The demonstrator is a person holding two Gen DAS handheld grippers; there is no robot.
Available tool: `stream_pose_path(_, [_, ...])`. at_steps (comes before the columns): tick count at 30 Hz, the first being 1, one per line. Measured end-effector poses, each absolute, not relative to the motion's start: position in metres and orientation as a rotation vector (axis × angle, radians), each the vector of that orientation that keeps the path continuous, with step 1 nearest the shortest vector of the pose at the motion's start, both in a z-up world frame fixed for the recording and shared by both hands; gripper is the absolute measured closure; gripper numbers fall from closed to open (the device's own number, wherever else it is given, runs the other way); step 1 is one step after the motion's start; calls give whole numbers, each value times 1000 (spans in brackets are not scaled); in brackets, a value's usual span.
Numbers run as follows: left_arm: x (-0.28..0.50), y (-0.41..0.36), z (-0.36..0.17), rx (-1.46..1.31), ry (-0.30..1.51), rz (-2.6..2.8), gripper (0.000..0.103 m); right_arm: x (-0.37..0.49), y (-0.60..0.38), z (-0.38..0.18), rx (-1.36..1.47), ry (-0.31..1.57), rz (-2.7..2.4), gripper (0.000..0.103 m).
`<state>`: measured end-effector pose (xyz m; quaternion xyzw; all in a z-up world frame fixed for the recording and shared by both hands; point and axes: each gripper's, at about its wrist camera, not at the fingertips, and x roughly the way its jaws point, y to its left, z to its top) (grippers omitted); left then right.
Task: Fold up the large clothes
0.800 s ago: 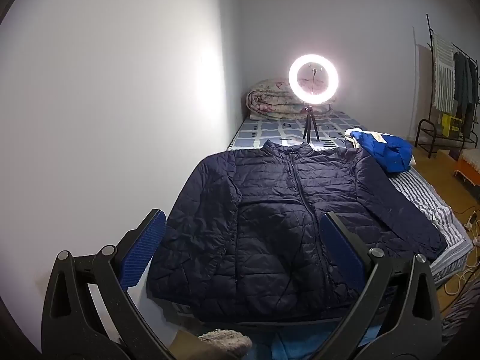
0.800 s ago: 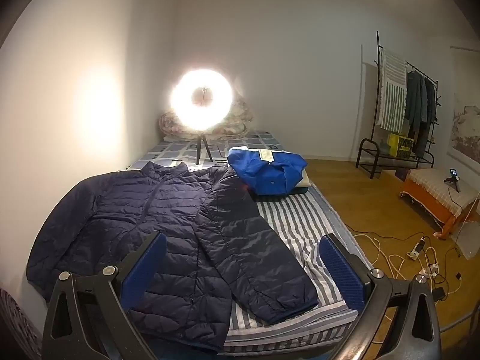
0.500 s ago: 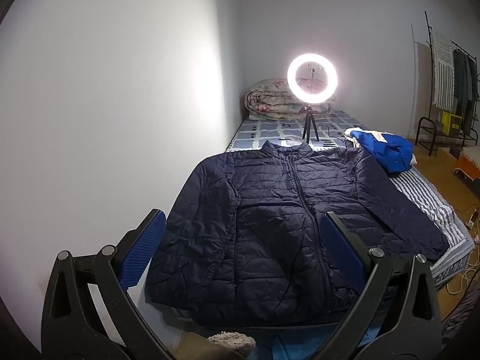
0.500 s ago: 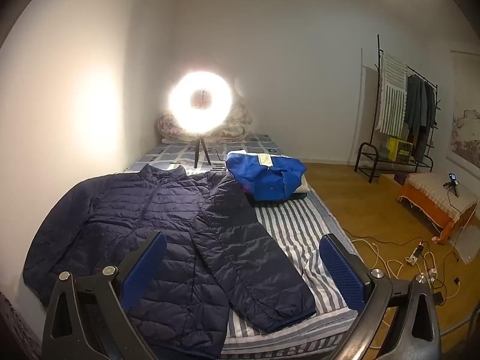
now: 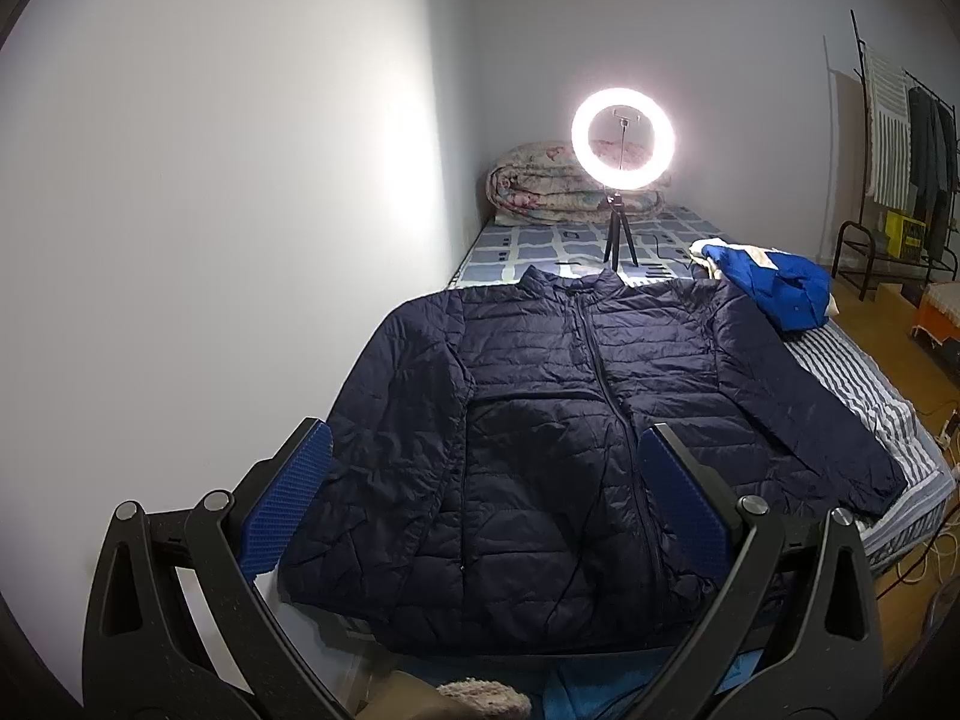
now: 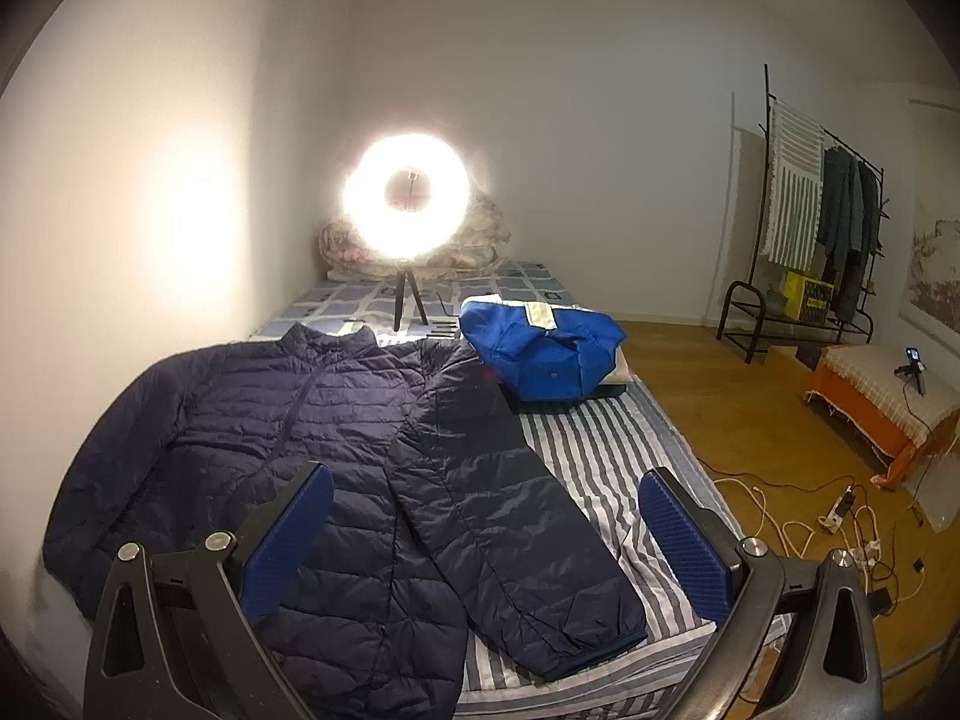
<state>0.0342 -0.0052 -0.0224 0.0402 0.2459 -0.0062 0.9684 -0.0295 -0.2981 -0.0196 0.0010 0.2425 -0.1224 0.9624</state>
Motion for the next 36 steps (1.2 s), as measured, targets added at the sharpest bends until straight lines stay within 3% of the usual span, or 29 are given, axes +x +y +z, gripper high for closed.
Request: stream_pose_path(36, [76,-16,-59,122,566,5,0,6,-305,-59,44,533,-229,0])
